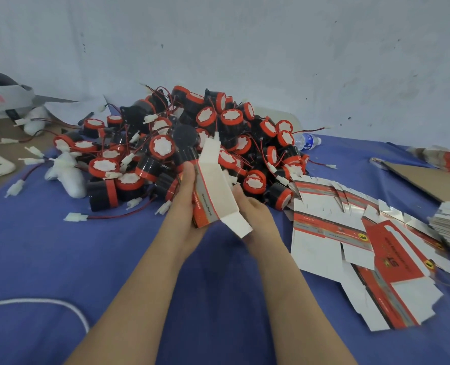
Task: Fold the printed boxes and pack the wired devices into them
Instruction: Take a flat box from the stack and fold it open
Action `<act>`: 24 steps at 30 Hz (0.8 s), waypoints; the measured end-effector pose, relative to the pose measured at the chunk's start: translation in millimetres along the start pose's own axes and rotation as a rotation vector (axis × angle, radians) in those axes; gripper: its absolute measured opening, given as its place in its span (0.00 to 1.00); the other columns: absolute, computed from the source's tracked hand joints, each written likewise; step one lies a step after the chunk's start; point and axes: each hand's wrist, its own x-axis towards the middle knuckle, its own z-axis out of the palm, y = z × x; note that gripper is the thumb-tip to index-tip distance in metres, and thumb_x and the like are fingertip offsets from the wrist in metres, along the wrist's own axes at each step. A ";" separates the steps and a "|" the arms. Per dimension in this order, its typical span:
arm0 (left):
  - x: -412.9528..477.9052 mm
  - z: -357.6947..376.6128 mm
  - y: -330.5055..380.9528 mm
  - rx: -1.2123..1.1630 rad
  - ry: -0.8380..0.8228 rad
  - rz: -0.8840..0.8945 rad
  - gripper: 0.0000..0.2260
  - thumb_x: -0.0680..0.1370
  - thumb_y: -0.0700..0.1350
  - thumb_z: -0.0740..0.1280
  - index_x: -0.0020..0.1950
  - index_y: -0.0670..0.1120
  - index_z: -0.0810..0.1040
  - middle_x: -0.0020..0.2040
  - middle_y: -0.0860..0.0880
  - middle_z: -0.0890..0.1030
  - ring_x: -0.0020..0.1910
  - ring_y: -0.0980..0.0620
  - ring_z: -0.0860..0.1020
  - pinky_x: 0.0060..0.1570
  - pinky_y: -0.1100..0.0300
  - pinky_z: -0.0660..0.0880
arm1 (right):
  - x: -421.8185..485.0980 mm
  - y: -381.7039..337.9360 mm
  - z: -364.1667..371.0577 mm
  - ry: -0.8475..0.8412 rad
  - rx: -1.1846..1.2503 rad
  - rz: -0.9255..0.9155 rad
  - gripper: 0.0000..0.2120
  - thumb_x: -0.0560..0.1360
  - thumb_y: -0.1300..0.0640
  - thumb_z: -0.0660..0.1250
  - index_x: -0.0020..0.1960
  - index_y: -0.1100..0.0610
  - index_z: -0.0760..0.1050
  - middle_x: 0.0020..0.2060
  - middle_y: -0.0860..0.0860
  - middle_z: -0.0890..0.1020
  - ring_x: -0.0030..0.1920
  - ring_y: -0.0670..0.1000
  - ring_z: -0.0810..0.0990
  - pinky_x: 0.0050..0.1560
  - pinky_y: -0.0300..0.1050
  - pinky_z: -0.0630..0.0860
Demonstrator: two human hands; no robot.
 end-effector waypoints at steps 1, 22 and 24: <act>1.0 -0.2 4.0 -0.055 0.032 0.072 0.26 0.74 0.64 0.58 0.64 0.50 0.77 0.58 0.48 0.82 0.57 0.50 0.81 0.49 0.55 0.80 | 2.1 0.3 -3.0 0.068 0.041 -0.045 0.20 0.79 0.45 0.61 0.50 0.63 0.77 0.38 0.57 0.80 0.32 0.48 0.78 0.28 0.34 0.69; 14.9 -31.2 19.6 -0.364 0.490 0.399 0.20 0.79 0.63 0.58 0.58 0.49 0.75 0.54 0.45 0.81 0.44 0.53 0.85 0.42 0.61 0.80 | 12.2 -26.0 -33.2 0.476 -0.440 -0.363 0.10 0.80 0.54 0.58 0.44 0.57 0.73 0.33 0.46 0.74 0.38 0.50 0.73 0.37 0.43 0.67; 14.3 -27.3 17.8 -0.297 0.467 0.401 0.16 0.80 0.62 0.58 0.55 0.51 0.75 0.56 0.45 0.80 0.46 0.52 0.84 0.43 0.60 0.80 | 4.6 -27.7 -40.9 0.397 -0.709 -0.267 0.07 0.78 0.56 0.60 0.45 0.56 0.75 0.39 0.51 0.77 0.47 0.56 0.74 0.46 0.49 0.72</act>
